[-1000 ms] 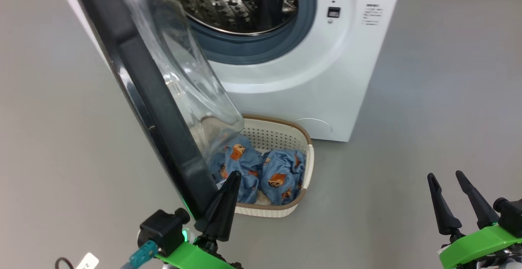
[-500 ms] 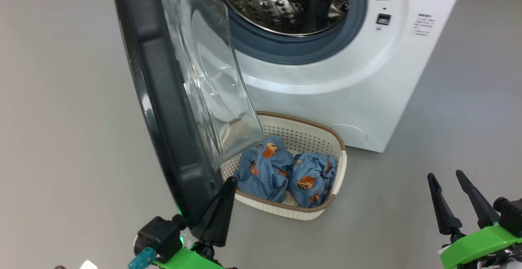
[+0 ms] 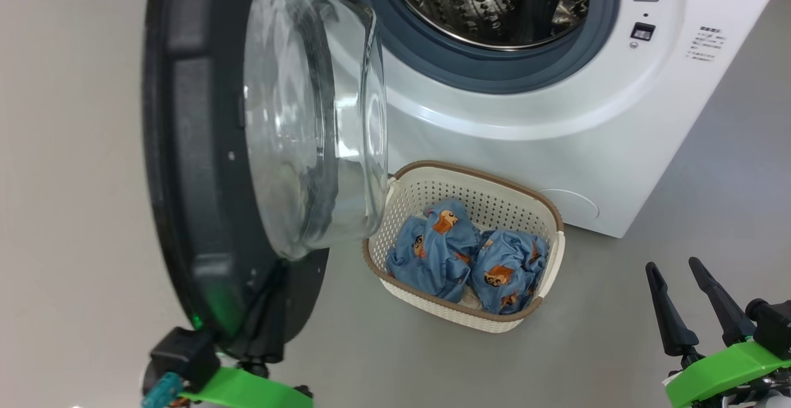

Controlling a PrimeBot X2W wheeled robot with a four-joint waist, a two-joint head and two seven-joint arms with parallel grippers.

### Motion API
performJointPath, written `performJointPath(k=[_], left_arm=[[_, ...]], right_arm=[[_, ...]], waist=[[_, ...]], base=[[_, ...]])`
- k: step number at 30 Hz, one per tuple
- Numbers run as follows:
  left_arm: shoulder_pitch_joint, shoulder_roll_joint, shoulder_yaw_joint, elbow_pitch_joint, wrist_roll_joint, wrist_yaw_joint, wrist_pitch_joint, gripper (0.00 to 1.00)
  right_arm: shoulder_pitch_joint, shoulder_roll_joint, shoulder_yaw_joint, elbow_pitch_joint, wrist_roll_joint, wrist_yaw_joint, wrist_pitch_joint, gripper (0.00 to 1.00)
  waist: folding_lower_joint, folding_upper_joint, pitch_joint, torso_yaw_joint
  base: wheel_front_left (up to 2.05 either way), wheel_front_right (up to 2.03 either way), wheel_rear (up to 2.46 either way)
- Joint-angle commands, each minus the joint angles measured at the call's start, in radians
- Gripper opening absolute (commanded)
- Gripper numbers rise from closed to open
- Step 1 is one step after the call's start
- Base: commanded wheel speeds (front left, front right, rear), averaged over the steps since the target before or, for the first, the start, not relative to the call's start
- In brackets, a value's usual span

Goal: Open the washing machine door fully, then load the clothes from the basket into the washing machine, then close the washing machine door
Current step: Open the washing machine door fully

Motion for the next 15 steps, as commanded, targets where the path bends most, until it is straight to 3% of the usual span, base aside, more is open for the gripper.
performJointPath(k=[1, 15], left_arm=[[-0.01, 0.033, 0.062, -0.021, 0.005, 0.019, -0.006, 0.0], [-0.036, 0.068, 0.25, -0.009, -0.006, 0.054, -0.006, 0.0]], right_arm=[[-0.023, -0.023, 0.025, -0.024, -0.012, 0.002, -0.012, 1.0], [-0.031, -0.033, 0.033, -0.024, -0.005, 0.002, -0.012, 1.0]], waist=[[0.0, -0.0001, 0.005, 0.006], [0.0, -0.0001, 0.026, 0.015]], base=[[0.0, 0.0, 0.0], [0.0, 0.0, 0.0]])
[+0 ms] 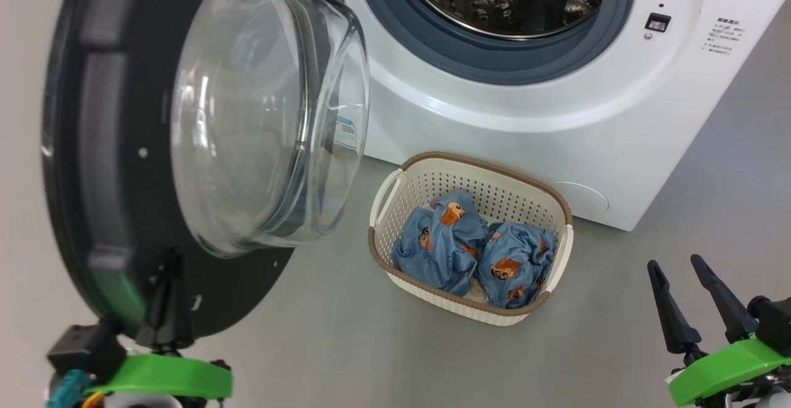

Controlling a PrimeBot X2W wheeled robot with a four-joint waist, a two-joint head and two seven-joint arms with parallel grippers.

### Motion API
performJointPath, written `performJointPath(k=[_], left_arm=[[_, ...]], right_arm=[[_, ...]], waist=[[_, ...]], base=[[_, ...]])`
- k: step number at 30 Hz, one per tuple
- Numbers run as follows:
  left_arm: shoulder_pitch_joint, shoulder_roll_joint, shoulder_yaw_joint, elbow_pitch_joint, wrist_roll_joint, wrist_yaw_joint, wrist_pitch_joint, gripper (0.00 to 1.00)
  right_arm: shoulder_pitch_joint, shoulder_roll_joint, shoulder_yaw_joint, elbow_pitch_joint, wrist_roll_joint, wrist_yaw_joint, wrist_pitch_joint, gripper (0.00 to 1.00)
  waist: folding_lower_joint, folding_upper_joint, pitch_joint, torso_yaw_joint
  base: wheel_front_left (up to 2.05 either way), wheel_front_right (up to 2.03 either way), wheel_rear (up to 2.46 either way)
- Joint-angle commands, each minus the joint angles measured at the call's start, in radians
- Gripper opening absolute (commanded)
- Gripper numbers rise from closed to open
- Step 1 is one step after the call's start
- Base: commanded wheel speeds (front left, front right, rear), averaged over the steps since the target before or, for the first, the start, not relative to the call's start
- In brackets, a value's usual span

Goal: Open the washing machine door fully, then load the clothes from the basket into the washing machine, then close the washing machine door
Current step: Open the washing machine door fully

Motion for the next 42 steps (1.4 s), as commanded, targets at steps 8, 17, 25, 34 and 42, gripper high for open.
performJointPath(k=[8, 17, 25, 34, 42], left_arm=[[-0.079, 0.055, 0.146, 0.017, 0.014, 0.009, -0.006, 0.0], [-0.184, 0.089, 0.25, 0.115, 0.051, -0.009, -0.006, 0.0], [-0.273, 0.118, 0.329, 0.217, 0.089, -0.026, -0.006, 0.0], [-0.353, 0.155, 0.418, 0.323, 0.112, -0.05, -0.006, 0.0], [-0.444, 0.204, 0.485, 0.454, 0.149, -0.081, -0.006, 0.0]], right_arm=[[-0.035, -0.025, 0.018, -0.026, -0.006, 0.002, -0.012, 1.0], [-0.047, -0.038, 0.024, -0.029, -0.007, 0.002, -0.012, 1.0], [-0.062, -0.047, 0.029, -0.029, -0.006, 0.002, -0.012, 1.0], [-0.077, -0.054, 0.036, -0.032, -0.005, 0.002, -0.012, 1.0], [-0.101, -0.069, 0.043, -0.034, -0.005, 0.002, -0.012, 1.0]], waist=[[0.0, 0.0, 0.017, -0.005], [0.0, 0.0, 0.047, -0.01], [0.0, 0.0, 0.069, -0.02], [0.0, 0.0, 0.096, -0.034], [0.0, 0.0, 0.136, -0.051]], base=[[0.0, 0.0, 0.0], [0.0, 0.0, 0.0], [0.0, 0.0, 0.0], [0.0, 0.0, 0.0], [0.0, 0.0, 0.0]])
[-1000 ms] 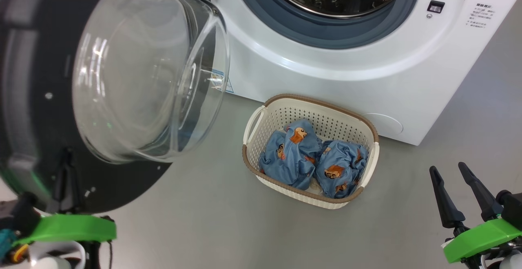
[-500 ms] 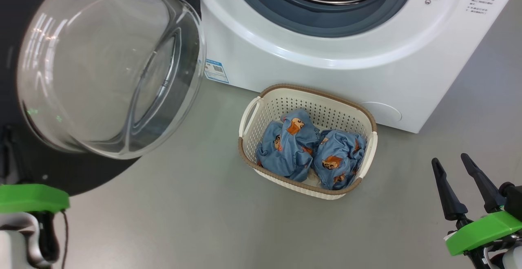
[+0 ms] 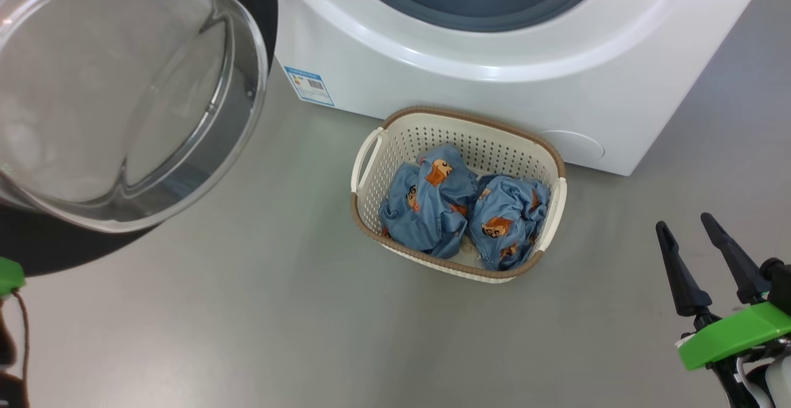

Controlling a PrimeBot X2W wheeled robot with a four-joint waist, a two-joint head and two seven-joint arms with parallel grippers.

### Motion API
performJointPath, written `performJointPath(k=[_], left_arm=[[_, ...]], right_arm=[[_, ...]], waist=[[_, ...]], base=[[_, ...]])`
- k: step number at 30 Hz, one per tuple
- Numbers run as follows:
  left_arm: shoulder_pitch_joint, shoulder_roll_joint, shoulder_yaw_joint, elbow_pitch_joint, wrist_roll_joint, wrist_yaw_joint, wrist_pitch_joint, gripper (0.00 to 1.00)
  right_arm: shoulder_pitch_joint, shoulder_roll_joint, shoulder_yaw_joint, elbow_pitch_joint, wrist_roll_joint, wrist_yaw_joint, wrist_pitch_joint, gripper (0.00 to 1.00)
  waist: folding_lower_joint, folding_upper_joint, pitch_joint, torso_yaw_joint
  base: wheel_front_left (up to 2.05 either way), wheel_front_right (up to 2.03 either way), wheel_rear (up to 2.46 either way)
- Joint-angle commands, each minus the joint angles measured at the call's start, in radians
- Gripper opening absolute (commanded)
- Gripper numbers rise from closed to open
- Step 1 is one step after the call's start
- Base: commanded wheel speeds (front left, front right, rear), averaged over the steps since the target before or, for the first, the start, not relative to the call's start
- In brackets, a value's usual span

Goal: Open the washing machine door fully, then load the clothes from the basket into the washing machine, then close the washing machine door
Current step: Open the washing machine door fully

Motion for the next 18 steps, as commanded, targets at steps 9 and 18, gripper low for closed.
performJointPath(k=[9, 18], left_arm=[[-0.135, 0.116, 0.104, 0.118, 0.048, -0.017, -0.005, 0.0], [-0.218, 0.194, 0.164, 0.225, 0.071, -0.042, -0.005, 0.0]], right_arm=[[-0.051, -0.043, 0.029, -0.031, -0.006, 0.002, -0.012, 1.0], [-0.083, -0.064, 0.045, -0.038, -0.009, 0.002, -0.012, 1.0]], waist=[[0.0, 0.0, 0.072, -0.022], [0.0, 0.0, 0.129, -0.04]], base=[[0.0, 0.0, 0.0], [0.0, 0.0, 0.0]])
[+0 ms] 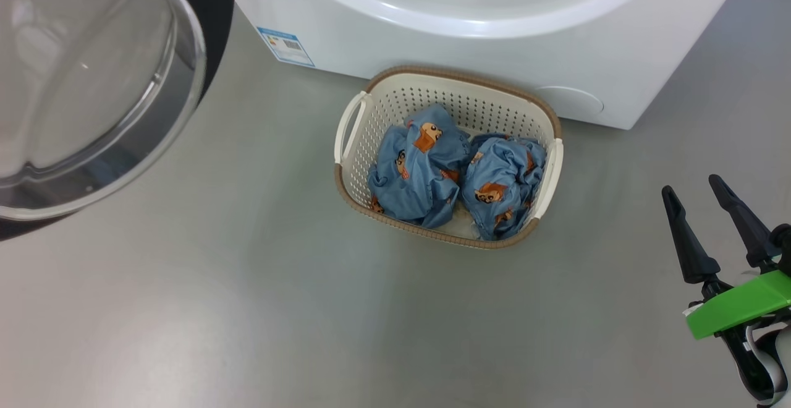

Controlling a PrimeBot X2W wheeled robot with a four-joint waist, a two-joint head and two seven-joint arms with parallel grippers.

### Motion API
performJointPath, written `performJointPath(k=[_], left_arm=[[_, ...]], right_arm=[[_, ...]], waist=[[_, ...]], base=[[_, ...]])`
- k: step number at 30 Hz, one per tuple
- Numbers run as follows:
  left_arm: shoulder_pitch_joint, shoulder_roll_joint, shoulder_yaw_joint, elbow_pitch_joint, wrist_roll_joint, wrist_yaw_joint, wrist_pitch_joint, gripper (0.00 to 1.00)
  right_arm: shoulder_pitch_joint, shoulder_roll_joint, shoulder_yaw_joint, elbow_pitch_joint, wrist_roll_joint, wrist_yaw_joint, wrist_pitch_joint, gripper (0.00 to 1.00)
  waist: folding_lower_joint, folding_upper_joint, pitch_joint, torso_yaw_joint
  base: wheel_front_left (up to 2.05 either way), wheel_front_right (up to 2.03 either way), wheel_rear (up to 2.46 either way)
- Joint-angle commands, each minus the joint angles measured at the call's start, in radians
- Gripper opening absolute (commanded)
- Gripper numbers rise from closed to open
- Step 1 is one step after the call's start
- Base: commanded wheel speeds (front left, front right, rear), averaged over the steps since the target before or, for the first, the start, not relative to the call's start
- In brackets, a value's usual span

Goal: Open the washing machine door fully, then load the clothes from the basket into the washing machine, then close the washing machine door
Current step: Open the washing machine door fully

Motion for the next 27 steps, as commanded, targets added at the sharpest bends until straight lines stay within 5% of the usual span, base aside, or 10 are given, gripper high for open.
performJointPath(k=[1, 15, 27], left_arm=[[-0.027, 0.094, 0.034, -0.008, 0.013, -0.001, -0.005, 0.0], [-0.095, 0.127, 0.078, 0.073, 0.042, -0.014, -0.005, 0.0], [-0.013, 0.072, 0.113, 0.021, 0.053, -0.04, -0.005, 0.0]], right_arm=[[-0.008, -0.019, 0.023, -0.027, -0.009, 0.002, -0.012, 1.0], [-0.037, -0.029, 0.029, -0.035, -0.015, 0.002, -0.012, 1.0], [-0.015, 0.008, 0.029, -0.019, -0.011, 0.002, -0.012, 1.0]], waist=[[0.0, 0.0, 0.021, -0.009], [0.0, 0.0, 0.058, -0.02], [0.0, 0.0, -0.016, -0.02]], base=[[0.0, 0.0, 0.0], [0.0, 0.0, 0.0], [0.0, 0.0, 0.0]])
